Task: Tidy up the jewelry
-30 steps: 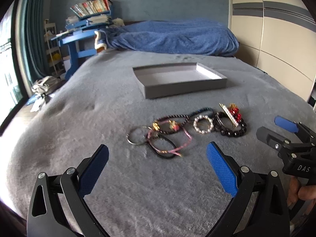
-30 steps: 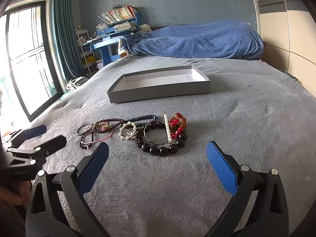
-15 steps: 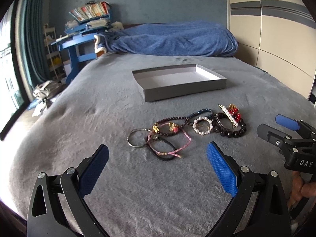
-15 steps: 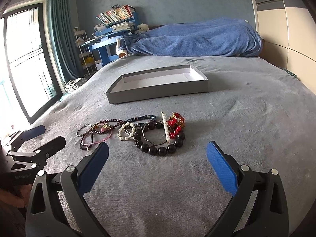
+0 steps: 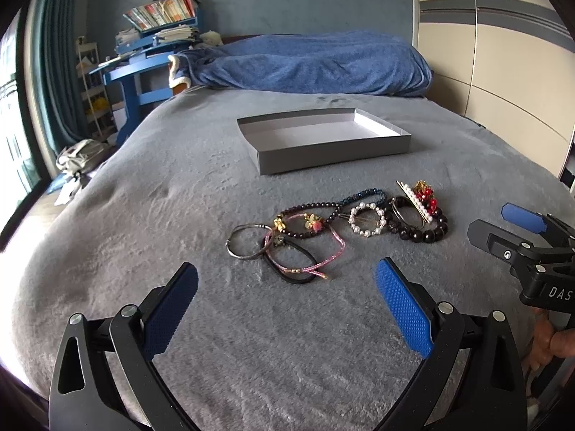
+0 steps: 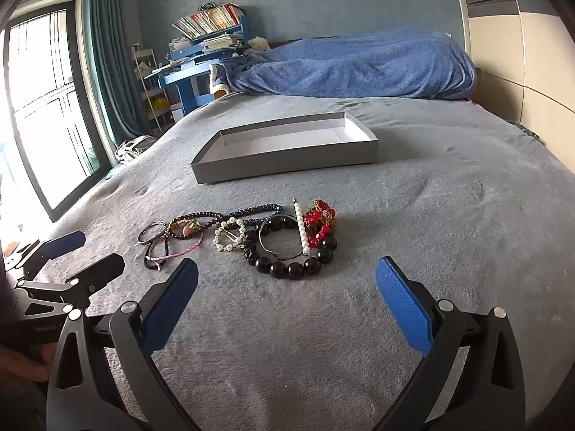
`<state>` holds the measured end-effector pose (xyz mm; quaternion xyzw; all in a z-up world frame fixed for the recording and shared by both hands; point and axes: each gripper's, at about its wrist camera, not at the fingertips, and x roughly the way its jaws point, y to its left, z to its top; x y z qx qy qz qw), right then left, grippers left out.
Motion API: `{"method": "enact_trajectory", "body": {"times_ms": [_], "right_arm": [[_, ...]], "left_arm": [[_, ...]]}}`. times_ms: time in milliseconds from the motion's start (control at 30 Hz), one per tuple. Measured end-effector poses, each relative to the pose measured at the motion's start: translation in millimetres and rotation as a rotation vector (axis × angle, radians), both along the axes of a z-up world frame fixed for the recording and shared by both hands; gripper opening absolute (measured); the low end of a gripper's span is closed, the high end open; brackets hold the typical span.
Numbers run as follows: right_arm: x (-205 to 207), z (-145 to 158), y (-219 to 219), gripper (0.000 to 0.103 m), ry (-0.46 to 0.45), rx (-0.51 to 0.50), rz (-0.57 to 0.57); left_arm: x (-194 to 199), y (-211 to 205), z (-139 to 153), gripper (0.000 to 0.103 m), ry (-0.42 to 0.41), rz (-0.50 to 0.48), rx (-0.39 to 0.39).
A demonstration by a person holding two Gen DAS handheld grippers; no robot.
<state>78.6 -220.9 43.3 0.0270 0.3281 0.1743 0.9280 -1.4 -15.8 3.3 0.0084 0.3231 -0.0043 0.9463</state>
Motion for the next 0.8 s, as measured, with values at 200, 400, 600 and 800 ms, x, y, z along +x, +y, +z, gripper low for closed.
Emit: {"method": "enact_trajectory", "body": {"times_ms": [200, 400, 600, 800], "right_arm": [[-1.3, 1.4, -0.7, 0.098, -0.004, 0.001, 0.001], [-0.6, 1.1, -2.0, 0.098, 0.004, 0.008, 0.007], [-0.2, 1.8, -1.3, 0.098, 0.005, 0.005, 0.007], [3.4, -0.9, -0.6, 0.098, 0.038, 0.013, 0.004]], "left_arm": [[0.9, 0.4, -1.2, 0.098, 0.008, 0.009, 0.003], [1.6, 2.2, -2.9, 0.098, 0.015, 0.015, 0.003], [1.9, 3.1, -4.0, 0.098, 0.02, 0.014, 0.004], [3.9, 4.1, -7.5, 0.098, 0.039, 0.019, 0.001]]}}
